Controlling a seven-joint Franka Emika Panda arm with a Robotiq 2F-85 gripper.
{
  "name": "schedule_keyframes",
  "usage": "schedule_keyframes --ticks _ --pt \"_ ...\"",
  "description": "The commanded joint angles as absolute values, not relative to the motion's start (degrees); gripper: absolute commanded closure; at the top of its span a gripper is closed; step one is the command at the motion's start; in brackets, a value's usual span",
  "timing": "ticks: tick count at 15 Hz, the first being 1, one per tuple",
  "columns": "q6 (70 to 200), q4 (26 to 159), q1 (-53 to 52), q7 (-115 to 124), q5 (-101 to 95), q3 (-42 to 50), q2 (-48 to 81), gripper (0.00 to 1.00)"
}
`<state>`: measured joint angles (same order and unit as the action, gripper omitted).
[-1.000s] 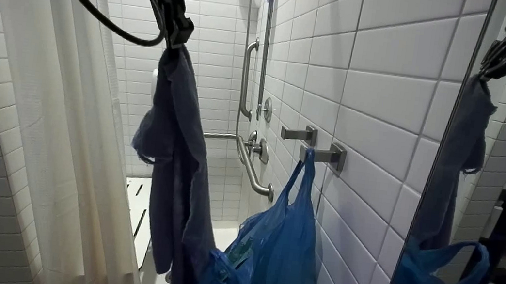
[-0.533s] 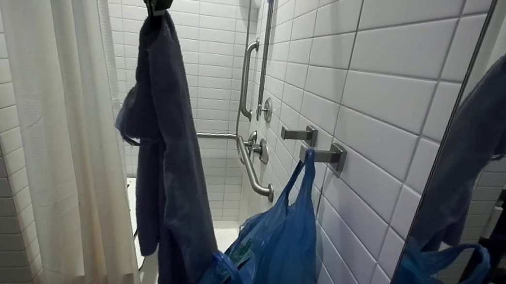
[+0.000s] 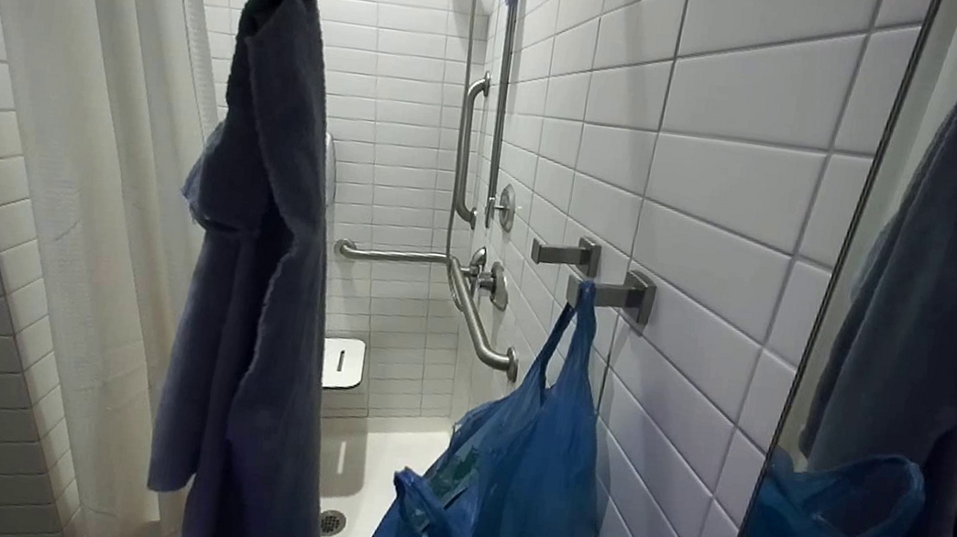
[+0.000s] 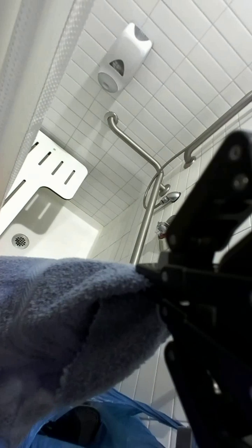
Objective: Remove the towel from the hook on the left and put it on the right hook
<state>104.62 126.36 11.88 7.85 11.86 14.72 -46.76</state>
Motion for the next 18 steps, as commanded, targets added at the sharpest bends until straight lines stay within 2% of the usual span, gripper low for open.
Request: schedule_keyframes --ticks 1,18 --pt "102.75 122.96 12.53 7.5 11.68 14.53 -45.28 0.99" --pt "100.77 115.94 12.96 6.06 13.41 21.95 -37.35 0.99"
